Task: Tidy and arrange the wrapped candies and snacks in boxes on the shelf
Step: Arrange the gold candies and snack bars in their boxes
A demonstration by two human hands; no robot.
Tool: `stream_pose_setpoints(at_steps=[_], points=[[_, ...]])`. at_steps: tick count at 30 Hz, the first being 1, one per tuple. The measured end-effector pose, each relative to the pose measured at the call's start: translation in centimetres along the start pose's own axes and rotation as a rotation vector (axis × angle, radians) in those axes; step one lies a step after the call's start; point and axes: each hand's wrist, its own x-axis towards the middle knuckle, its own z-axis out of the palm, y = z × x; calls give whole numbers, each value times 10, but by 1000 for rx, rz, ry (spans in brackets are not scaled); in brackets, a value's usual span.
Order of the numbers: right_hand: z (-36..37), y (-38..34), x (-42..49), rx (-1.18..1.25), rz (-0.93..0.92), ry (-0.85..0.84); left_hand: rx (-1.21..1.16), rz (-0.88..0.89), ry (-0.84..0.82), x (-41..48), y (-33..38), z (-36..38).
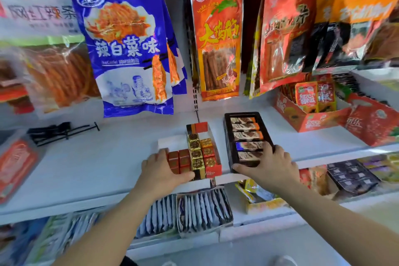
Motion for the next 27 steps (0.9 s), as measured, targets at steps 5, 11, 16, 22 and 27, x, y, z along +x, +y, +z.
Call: stream_pose_setpoints(at_steps=[5,11,16,22,27], points=[[3,-4,14,20,-26,15,-14,26,44,8,20,14],[-7,27,47,194,-115,14,-16,70,111,35,56,40],[-15,50,73,60,-102,42,-1,85,173,52,90,62],[-18,69,89,-18,-178,145,-91,131,193,70,116,78],[-19,80,92,-6,-201,85,-134,134,216,67,128,78]])
